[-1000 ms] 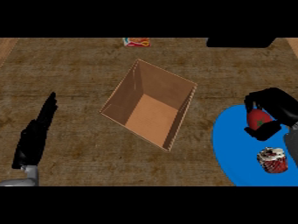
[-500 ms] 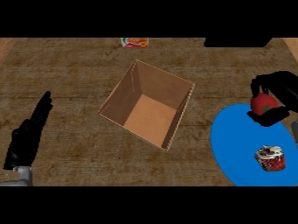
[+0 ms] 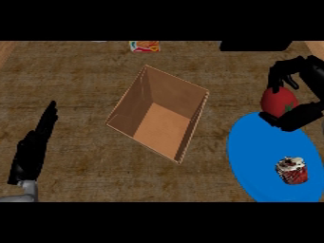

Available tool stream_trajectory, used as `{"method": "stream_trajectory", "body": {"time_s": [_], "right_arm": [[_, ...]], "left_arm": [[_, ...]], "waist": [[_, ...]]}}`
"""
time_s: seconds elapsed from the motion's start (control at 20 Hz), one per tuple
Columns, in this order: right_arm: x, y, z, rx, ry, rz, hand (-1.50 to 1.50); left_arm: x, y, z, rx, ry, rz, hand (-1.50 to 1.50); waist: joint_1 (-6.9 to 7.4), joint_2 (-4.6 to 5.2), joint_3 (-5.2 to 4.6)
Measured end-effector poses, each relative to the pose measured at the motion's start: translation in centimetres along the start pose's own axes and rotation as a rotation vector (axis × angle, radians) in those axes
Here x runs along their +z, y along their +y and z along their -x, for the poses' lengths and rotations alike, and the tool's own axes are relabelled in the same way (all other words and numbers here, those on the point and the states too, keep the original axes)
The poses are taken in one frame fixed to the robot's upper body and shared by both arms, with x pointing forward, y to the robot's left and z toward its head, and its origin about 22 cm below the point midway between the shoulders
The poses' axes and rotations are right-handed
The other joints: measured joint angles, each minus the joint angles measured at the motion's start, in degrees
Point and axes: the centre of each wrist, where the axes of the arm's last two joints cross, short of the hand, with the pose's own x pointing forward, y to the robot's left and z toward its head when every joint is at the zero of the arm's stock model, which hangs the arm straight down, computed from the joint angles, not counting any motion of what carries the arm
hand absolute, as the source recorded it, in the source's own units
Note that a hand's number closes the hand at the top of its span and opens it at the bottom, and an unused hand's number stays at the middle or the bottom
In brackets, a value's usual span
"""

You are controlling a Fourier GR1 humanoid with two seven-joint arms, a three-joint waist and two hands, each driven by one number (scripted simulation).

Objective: Pick the tomato from the plate and place it in the cardboard box

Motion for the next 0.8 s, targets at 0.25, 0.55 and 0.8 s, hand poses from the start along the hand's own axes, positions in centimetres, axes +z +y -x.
{"method": "stream_trajectory", "body": {"time_s": [0.25, 0.55, 0.8], "right_arm": [[-1.7, -0.7, -4.1, -0.081, -0.075, 0.001, 1.50], [-5.2, -0.4, -9.3, -0.102, -0.074, -0.011, 1.50], [-8.8, 2.3, -12.4, -0.093, -0.050, -0.046, 1.50]], "left_arm": [[0.2, -0.1, 0.2, -0.001, -0.001, 0.002, 0.00], [0.3, -0.6, 0.3, 0.001, -0.014, 0.014, 0.00], [-0.1, -0.7, -0.3, 0.005, -0.016, 0.017, 0.00]], "waist": [[0.30, 0.09, 0.01], [0.74, 0.19, 0.01], [1.03, 0.31, 0.02]]}}
